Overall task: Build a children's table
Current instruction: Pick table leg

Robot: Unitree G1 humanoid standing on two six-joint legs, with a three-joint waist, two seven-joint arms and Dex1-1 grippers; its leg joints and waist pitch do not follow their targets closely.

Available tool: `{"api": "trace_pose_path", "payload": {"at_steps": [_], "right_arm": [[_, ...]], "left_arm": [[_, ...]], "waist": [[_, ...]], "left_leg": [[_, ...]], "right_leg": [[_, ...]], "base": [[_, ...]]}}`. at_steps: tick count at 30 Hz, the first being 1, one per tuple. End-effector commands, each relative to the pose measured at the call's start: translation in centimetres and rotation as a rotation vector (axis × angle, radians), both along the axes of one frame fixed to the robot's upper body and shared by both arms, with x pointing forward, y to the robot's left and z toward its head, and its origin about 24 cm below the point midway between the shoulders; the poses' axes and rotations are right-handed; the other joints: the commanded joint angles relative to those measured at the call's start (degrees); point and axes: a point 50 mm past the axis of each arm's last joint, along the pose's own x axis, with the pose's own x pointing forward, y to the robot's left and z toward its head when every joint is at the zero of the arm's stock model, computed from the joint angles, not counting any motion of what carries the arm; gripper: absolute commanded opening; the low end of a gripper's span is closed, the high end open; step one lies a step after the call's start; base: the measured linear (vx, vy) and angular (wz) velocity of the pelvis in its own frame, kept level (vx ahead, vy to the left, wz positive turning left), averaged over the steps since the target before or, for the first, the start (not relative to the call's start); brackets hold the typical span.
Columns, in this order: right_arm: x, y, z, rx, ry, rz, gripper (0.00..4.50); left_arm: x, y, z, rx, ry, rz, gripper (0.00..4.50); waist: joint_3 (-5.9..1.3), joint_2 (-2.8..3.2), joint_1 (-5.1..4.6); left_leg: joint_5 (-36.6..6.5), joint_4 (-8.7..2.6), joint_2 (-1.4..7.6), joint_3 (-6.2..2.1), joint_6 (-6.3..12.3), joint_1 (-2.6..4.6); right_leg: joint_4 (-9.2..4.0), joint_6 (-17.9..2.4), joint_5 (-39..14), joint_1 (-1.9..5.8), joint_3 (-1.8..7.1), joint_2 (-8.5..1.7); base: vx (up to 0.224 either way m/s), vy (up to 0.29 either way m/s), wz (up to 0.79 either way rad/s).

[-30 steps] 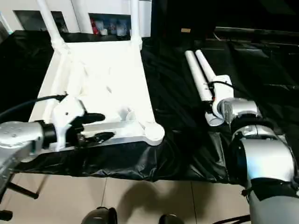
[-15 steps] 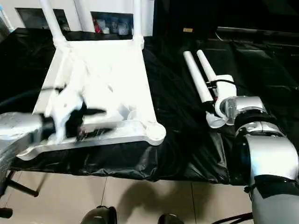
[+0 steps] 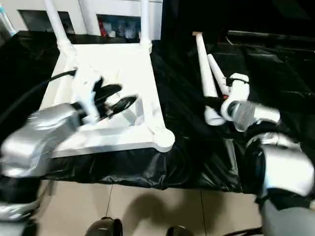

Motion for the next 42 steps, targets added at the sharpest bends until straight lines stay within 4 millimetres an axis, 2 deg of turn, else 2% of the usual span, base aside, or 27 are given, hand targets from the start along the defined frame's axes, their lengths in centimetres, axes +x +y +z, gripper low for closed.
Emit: {"api": "trace_pose_path", "payload": {"at_steps": [1,3,4,6,7,8,10,12,13,14,15,16,17,21,22,25,26,29,33,34,35,39,41,42], "right_arm": [[0.2,0.2,0.9,0.054,-0.095,0.024,1.86],[-0.6,1.2,0.3,0.185,-0.175,0.132,1.86],[-1.0,1.5,0.2,0.228,-0.204,0.167,1.86],[-1.9,2.3,0.3,0.310,-0.258,0.246,1.86],[-2.0,2.3,0.3,0.317,-0.262,0.252,1.86],[-2.3,2.6,0.4,0.338,-0.281,0.276,1.86],[-3.3,3.3,0.6,0.391,-0.317,0.352,1.86],[-3.3,3.3,0.6,0.391,-0.317,0.352,1.86],[-5.0,4.4,0.7,0.467,-0.352,0.469,1.86],[-5.0,4.4,0.7,0.467,-0.352,0.469,1.86],[-5.8,4.8,0.8,0.496,-0.364,0.504,1.86],[-6.1,4.9,0.9,0.511,-0.370,0.517,1.86],[-6.5,5.2,1.0,0.530,-0.378,0.538,1.86],[-7.6,5.9,1.2,0.555,-0.376,0.586,1.86],[-7.7,6.0,1.2,0.555,-0.375,0.588,1.86],[-8.0,6.2,1.3,0.558,-0.370,0.592,1.86],[-8.1,6.2,1.3,0.559,-0.370,0.596,1.86],[-8.2,6.4,1.5,0.559,-0.368,0.606,1.86],[-8.4,6.7,1.9,0.563,-0.367,0.632,1.86],[-8.4,6.8,2.0,0.564,-0.366,0.643,1.86],[-8.4,6.9,2.1,0.563,-0.366,0.642,1.86],[-8.3,6.9,2.2,0.561,-0.360,0.642,1.86],[-8.3,7.0,2.2,0.560,-0.357,0.644,1.86],[-8.2,7.0,2.2,0.560,-0.357,0.644,1.86]], "left_arm": [[0.4,0.0,0.1,-0.016,0.000,0.022,3.26],[1.4,-1.2,-0.3,-0.089,0.047,0.023,3.26],[1.8,-1.6,-0.5,-0.105,0.071,0.026,3.26],[2.5,-2.5,-0.8,-0.138,0.127,0.020,3.26],[2.5,-2.5,-0.9,-0.141,0.132,0.019,3.26],[2.7,-2.7,-1.0,-0.152,0.149,0.016,3.26],[3.1,-3.4,-1.0,-0.201,0.193,-0.003,3.26],[3.1,-3.4,-1.0,-0.201,0.193,-0.003,3.26],[3.5,-4.7,-0.6,-0.322,0.275,-0.058,3.26],[3.5,-4.7,-0.6,-0.322,0.275,-0.058,3.26],[3.7,-5.3,-0.2,-0.367,0.292,-0.091,3.26],[3.7,-5.4,-0.1,-0.386,0.301,-0.101,3.26],[3.9,-5.7,0.1,-0.408,0.312,-0.113,3.26],[4.1,-6.5,0.8,-0.473,0.320,-0.158,3.26],[4.1,-6.6,1.0,-0.492,0.320,-0.168,3.26],[4.1,-6.9,2.1,-0.590,0.325,-0.228,3.26],[4.1,-7.0,2.2,-0.605,0.328,-0.241,3.54],[4.0,-7.0,2.2,-0.605,0.336,-0.251,3.60],[4.1,-7.2,1.6,-0.558,0.348,-0.245,3.95],[4.1,-7.2,1.6,-0.562,0.350,-0.240,4.16],[4.2,-7.2,1.6,-0.569,0.353,-0.239,3.74],[4.3,-6.9,1.9,-0.602,0.342,-0.231,3.67],[4.4,-6.8,2.0,-0.609,0.339,-0.233,3.26],[4.4,-6.8,2.0,-0.611,0.339,-0.234,3.26]], "waist": [[-6.68,-0.40,0.21],[-6.68,-0.36,0.38],[-6.56,-0.55,0.72],[-6.92,-0.62,0.92],[-6.82,-0.51,1.20],[-6.85,-0.47,1.16],[-6.72,-0.46,1.32],[-6.74,-0.63,1.41],[-6.40,-0.34,1.37],[-6.62,-0.26,1.78],[-6.59,-0.34,1.72],[-6.71,-0.40,1.96],[-6.70,-0.16,2.01],[-6.51,-0.39,2.30],[-6.65,-0.10,2.35],[-6.68,-0.01,2.25],[-6.69,-0.01,2.28],[-6.65,0.07,2.29],[-6.72,0.06,2.22],[-6.74,0.00,2.20],[-6.75,0.02,2.24],[-6.80,-0.14,2.23],[-6.78,-0.09,2.26],[-6.77,-0.10,2.24]], "left_leg": [[-7.4,-2.81,2.68,-1.20,3.30,1.26],[-6.8,-2.67,2.59,-1.09,3.82,1.23],[-6.8,-2.62,2.44,-0.89,4.63,1.25],[-6.0,-2.62,2.76,-1.26,5.24,1.24],[-6.3,-2.64,2.80,-1.26,5.31,1.42],[-6.3,-2.74,2.98,-1.45,5.02,1.34],[-7.3,-2.73,2.84,-1.31,4.05,1.43],[-7.3,-2.76,2.76,-1.38,3.93,1.40],[-7.9,-2.83,2.39,-1.24,3.60,1.25],[-8.6,-2.88,2.92,-1.53,3.66,1.68],[-8.3,-2.95,2.70,-1.63,3.68,1.33],[-8.4,-2.97,2.85,-1.67,3.49,1.43],[-9.0,-2.98,2.83,-1.69,3.11,1.54],[-8.4,-3.03,2.57,-1.64,2.99,1.29],[-8.5,-3.00,2.62,-1.75,2.84,1.29],[-8.5,-3.04,2.60,-1.83,2.69,1.17],[-8.5,-2.99,2.59,-1.77,2.63,1.22],[-8.8,-3.09,2.66,-1.82,2.59,1.23],[-8.6,-3.17,2.63,-1.84,2.39,1.22],[-8.6,-3.24,2.73,-1.86,2.20,1.34],[-8.4,-3.26,2.79,-1.88,2.13,1.35],[-7.8,-3.17,2.74,-1.79,2.14,1.24],[-7.8,-3.17,2.71,-1.78,2.21,1.21],[-7.9,-3.15,2.70,-1.77,2.24,1.20]], "right_leg": [[-3.62,-15.8,-3.3,3.67,2.48,-4.04],[-3.67,-16.0,-3.3,3.63,2.47,-3.90],[-3.95,-15.0,-3.1,3.68,2.56,-3.66],[-3.51,-15.0,-2.6,3.80,2.40,-3.91],[-3.81,-14.6,-3.9,3.63,2.40,-3.96],[-3.69,-14.9,-4.4,3.65,2.32,-4.04],[-4.13,-14.6,-7.0,3.46,2.38,-4.09],[-4.16,-14.0,-7.2,3.70,2.43,-4.18],[-4.74,-13.1,-9.3,3.69,2.42,-4.09],[-4.67,-13.0,-9.5,3.48,2.48,-4.36],[-4.62,-13.0,-9.5,3.72,2.29,-4.28],[-4.70,-12.9,-9.9,3.61,2.29,-4.45],[-4.91,-13.0,-10.9,3.48,2.28,-4.56],[-5.19,-12.0,-11.8,3.54,2.42,-4.52],[-5.20,-11.6,-12.9,3.58,2.36,-4.69],[-5.24,-11.0,-13.6,3.64,2.29,-4.68],[-5.30,-11.0,-13.7,3.56,2.30,-4.72],[-5.40,-10.9,-14.1,3.50,2.32,-4.66],[-5.44,-10.0,-14.2,3.54,2.30,-4.55],[-5.46,-9.7,-14.2,3.49,2.31,-4.56],[-5.38,-9.8,-14.0,3.51,2.32,-4.66],[-5.27,-10.3,-12.7,3.52,2.34,-4.71],[-5.23,-10.4,-12.6,3.54,2.34,-4.70],[-5.27,-10.3,-12.7,3.56,2.36,-4.73]], "base": [[0.000,0.000,0.00],[0.000,0.000,0.00],[0.000,0.000,0.00],[0.000,0.000,0.00],[0.000,0.000,0.00],[0.000,0.000,0.00],[0.000,0.000,0.00],[0.000,0.000,0.00],[0.000,0.000,0.00],[0.000,0.000,0.00],[0.000,0.000,0.00],[0.000,0.000,0.00],[0.000,0.000,0.00],[0.000,0.000,0.00],[0.000,0.000,0.00],[0.000,0.000,0.00],[0.000,0.000,0.00],[0.000,0.000,0.00],[0.000,0.000,0.00],[0.000,0.000,0.00],[0.000,0.000,0.00],[0.000,0.000,0.00],[0.000,0.000,0.00],[0.000,0.000,0.00]]}}
